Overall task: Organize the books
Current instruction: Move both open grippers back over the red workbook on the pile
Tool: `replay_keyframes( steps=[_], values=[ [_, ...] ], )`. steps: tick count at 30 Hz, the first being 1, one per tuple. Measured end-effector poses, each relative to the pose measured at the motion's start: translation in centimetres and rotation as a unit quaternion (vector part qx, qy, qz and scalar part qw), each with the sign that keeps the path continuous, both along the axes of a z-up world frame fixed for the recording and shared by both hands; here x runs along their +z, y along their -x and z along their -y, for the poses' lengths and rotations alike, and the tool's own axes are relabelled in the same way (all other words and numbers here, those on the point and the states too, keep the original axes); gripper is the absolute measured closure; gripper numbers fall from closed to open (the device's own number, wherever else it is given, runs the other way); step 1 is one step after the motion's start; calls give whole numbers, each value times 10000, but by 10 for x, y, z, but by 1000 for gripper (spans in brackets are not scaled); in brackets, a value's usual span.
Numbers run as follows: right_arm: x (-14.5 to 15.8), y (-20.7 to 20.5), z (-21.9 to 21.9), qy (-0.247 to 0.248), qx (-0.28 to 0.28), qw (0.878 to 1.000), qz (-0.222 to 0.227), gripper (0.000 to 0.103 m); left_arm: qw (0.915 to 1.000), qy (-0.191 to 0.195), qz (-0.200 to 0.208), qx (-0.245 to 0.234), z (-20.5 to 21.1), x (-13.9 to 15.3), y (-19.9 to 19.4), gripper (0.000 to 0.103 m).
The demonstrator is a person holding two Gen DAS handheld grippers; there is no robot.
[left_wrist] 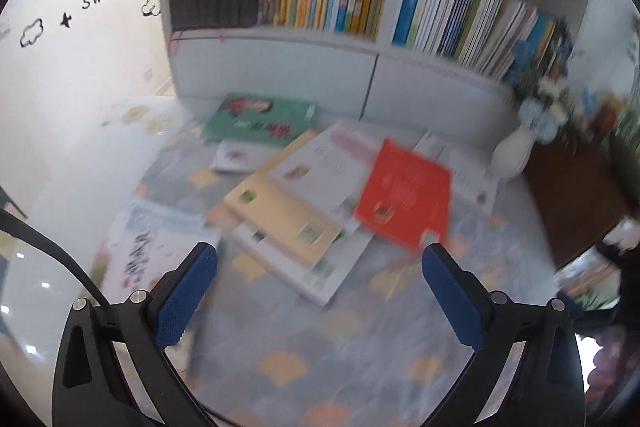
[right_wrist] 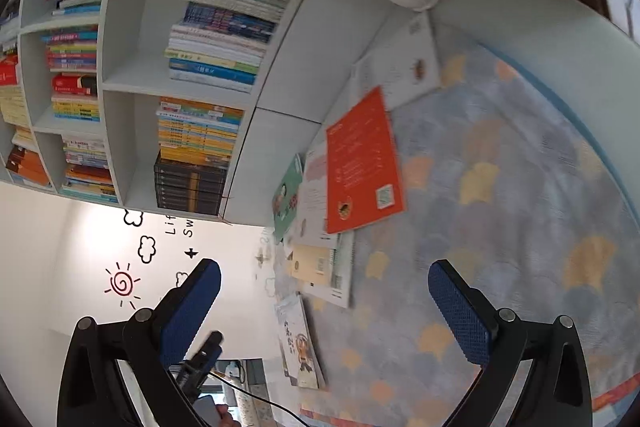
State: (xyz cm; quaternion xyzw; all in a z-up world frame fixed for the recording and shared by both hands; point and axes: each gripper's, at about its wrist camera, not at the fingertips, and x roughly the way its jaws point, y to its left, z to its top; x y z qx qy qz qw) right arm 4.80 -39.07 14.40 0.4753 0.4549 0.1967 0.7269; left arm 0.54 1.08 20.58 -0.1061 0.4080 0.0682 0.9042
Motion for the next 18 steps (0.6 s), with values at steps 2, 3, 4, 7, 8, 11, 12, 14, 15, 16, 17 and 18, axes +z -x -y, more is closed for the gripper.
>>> replay_keyframes(
  steps=[2, 3, 4, 7, 8, 11, 12, 14, 15, 16, 17, 18],
  values=[
    [7, -18, -15, 357, 85, 9993, -24, 0, 9999, 22, 82, -110, 4, 0, -15, 1],
    [8, -26, -17, 467, 28, 9989, -20, 0, 9998, 12, 103, -187, 6, -1, -23, 1],
    [8, -36, -21, 545, -74, 9985, -13, 0, 9996, 20, 124, -238, 7, -2, -28, 1],
    [5, -63, -25, 406, -186, 9989, -114, 0, 9997, 22, 119, -228, 9, -9, -49, 1],
    [1, -72, -28, 351, -182, 9991, -162, 0, 9997, -36, 123, -212, 14, -10, -54, 1],
    [-16, -100, -36, 726, -136, 9967, -334, 0, 9986, -337, -36, -412, 30, -17, -80, 1],
    [-27, -109, -39, 992, -103, 9939, -478, 0, 9982, -333, -124, -485, 34, -20, -87, 1],
    [-44, -120, -44, 1191, 12, 9908, -639, 0, 9966, -100, -418, -700, 43, -28, -105, 1],
    [-55, -125, -48, 1209, 100, 9901, -712, 0, 9943, 69, -661, -829, 49, -36, -118, 1],
    [-65, -129, -51, 1205, 183, 9895, -782, 0, 9912, 196, -881, -964, 55, -43, -127, 1],
    [-73, -132, -54, 1197, 240, 9889, -845, 0, 9877, 287, -1094, -1080, 62, -49, -135, 1],
    [-83, -137, -57, 1167, 279, 9884, -932, 0, 9852, 320, -1241, -1136, 68, -55, -140, 1]
  ],
)
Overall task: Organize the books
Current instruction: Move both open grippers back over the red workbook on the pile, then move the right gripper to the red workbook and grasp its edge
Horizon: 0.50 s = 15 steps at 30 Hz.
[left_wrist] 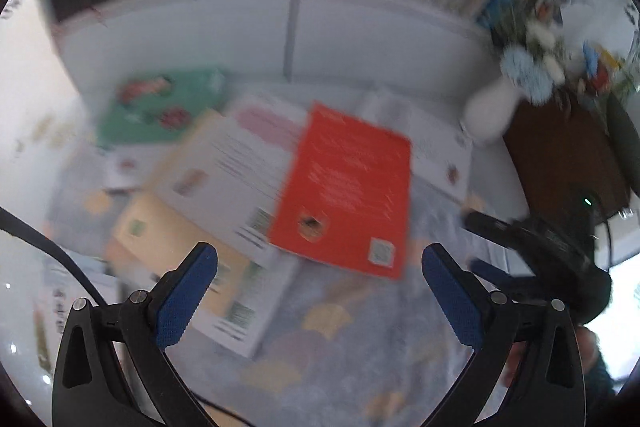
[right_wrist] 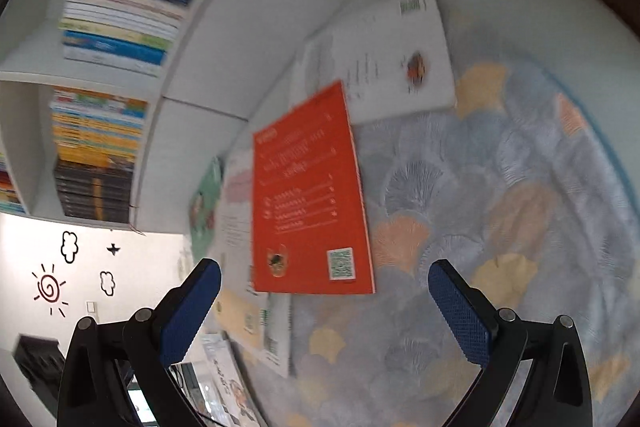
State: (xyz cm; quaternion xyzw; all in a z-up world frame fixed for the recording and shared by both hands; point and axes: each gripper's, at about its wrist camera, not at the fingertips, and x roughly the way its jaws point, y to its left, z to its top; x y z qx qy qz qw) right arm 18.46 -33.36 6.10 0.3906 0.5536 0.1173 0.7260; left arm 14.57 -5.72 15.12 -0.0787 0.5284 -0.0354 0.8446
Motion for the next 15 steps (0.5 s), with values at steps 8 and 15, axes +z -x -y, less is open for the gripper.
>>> replay_keyframes(
  steps=[8, 15],
  values=[
    [-45, -23, -15, -423, 232, 9979, -437, 0, 9958, -192, -884, -139, 35, -51, -45, 1],
    [-72, -31, -16, -771, 294, 9936, -767, 0, 9912, -204, -1310, -50, 39, -90, -69, 1]
  ],
)
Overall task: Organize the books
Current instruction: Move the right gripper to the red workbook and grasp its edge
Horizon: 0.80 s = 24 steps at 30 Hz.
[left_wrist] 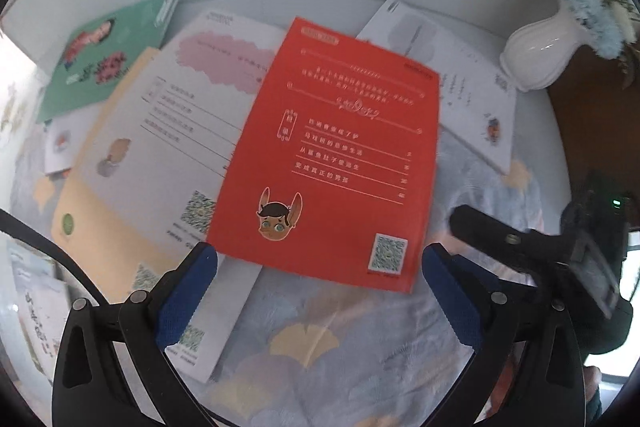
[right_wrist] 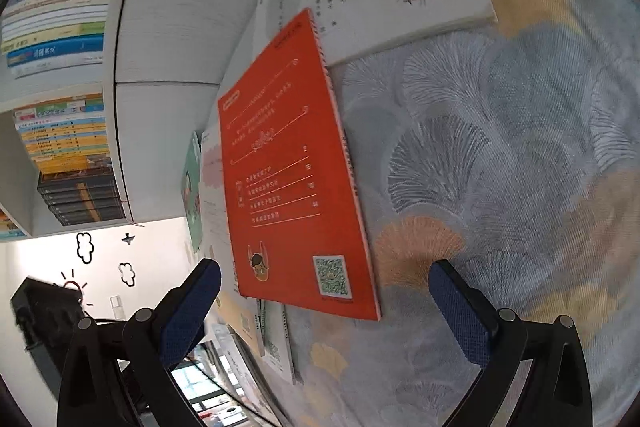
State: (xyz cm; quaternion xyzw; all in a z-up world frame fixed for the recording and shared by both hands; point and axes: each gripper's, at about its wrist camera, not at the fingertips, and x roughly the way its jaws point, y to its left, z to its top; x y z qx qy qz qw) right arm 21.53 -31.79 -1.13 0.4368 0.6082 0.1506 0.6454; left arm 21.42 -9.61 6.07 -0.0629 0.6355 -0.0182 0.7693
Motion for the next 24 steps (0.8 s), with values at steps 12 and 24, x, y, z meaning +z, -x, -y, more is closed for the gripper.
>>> replay_keyframes(
  steps=[12, 24],
  values=[
    [-7, -10, -5, -432, -80, 9989, -157, 0, 9989, -68, -389, -267, 6, -45, -16, 1],
    [-10, -15, -42, -842, 489, 9952, -67, 0, 9946, -1008, -209, -94, -26, -48, 9, 1]
  ],
)
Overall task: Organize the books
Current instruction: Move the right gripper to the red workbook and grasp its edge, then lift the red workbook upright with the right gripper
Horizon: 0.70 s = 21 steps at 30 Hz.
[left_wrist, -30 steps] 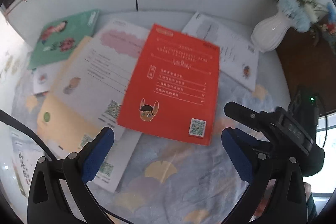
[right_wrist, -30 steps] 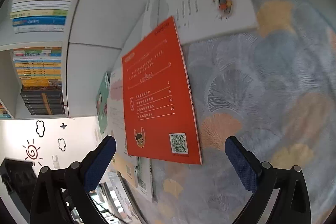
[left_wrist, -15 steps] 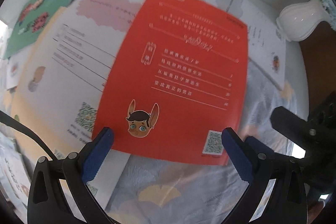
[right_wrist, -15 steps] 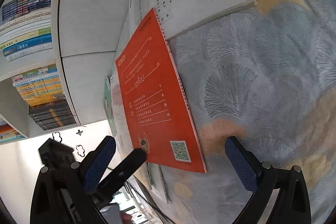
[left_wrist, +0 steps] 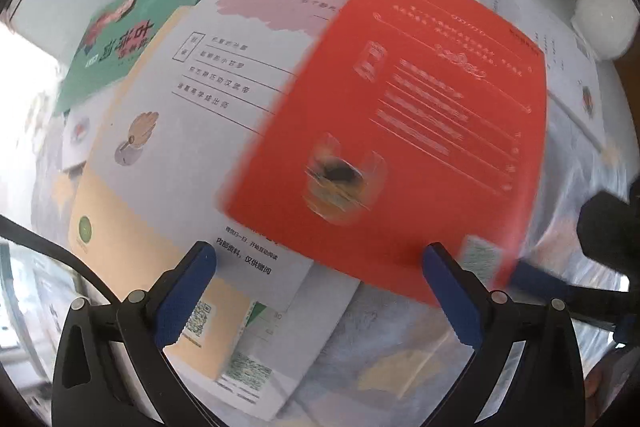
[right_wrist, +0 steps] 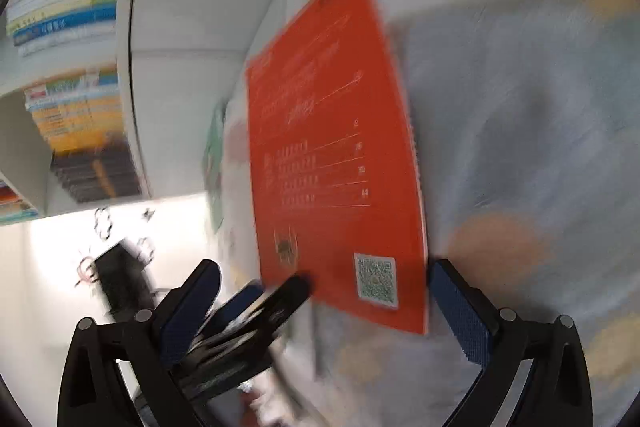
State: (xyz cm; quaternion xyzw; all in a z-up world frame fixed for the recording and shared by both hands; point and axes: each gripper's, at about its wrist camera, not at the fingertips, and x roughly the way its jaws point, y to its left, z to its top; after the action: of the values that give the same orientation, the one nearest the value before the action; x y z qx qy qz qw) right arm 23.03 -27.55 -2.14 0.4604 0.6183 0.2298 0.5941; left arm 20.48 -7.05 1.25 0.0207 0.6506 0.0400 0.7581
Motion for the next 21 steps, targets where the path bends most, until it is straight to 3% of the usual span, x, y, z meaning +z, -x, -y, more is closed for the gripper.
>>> replay_keyframes(
  steps=[2, 9, 11, 12, 13, 16, 18, 20, 21],
  values=[
    [-13, 2, -9, -438, -142, 9985, -284, 0, 9999, 26, 135, -55, 1, 1, 4, 1],
    [-14, 6, -10, -556, -998, 9930, -299, 0, 9979, 259, 427, -401, 3, 8, 24, 1],
    [-12, 9, -16, -732, -1011, 9921, -120, 28, 9967, 517, 419, -466, 0, 12, 31, 1],
    [-15, 11, -18, -754, -1034, 9916, -167, 55, 9967, 501, 378, -512, 0, 13, 35, 1],
    [-20, 16, -21, -876, -1128, 9894, -255, 63, 9968, 454, 365, -545, -1, 13, 42, 1],
    [-21, 29, -23, -1306, -1588, 9786, 44, 63, 9975, 388, 310, -499, -13, 9, 61, 1],
    [-12, 29, -27, -1299, -1711, 9760, 368, 63, 9981, 303, 340, -405, -23, 10, 70, 1],
    [-6, 19, -36, -914, -1547, 9820, 574, 54, 9985, 346, 324, -286, -29, 12, 72, 1],
    [-6, 13, -41, -551, -1488, 9859, 533, 43, 9985, 409, 306, -201, -36, 13, 75, 1]
  ],
)
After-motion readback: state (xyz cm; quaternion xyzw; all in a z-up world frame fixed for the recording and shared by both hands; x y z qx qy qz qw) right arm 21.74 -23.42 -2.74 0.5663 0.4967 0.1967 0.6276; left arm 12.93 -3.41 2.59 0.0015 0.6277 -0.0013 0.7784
